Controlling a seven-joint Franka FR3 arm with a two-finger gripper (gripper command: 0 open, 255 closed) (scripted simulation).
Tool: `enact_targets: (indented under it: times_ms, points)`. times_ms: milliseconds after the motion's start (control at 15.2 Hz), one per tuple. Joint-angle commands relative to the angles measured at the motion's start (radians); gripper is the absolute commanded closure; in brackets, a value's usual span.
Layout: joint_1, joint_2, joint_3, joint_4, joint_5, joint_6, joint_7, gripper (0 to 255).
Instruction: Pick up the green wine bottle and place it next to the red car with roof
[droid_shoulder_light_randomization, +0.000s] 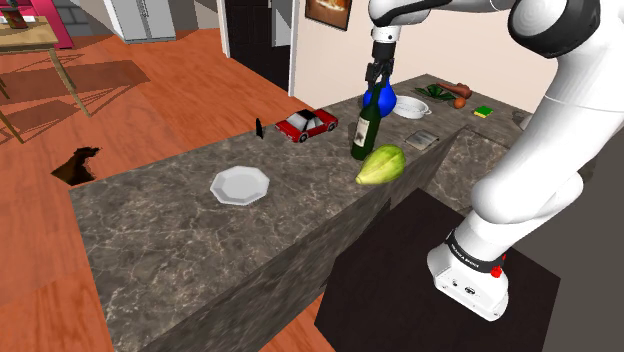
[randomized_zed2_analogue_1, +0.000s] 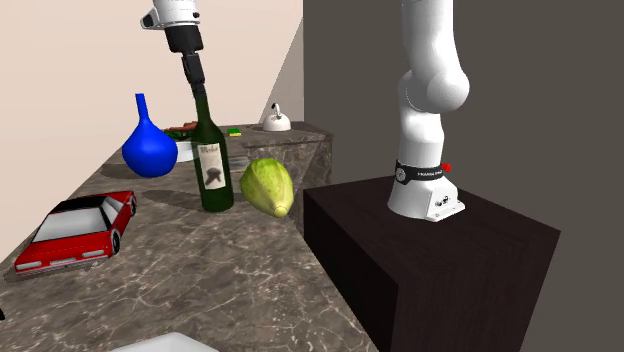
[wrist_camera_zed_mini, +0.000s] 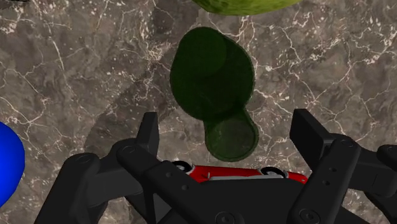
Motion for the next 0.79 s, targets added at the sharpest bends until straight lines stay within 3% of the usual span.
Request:
enact_targets:
  times_ms: [0, 198, 726]
  points:
    - [0.001, 0.001, 0.001, 0.034, 0.001, -0.034, -0.001, 0]
    - [0.004, 0.010, 0.003, 0.139, 0.001, -0.130, -0.002, 0]
    - [0.004, 0.010, 0.003, 0.139, 0.001, -0.130, -0.002, 0]
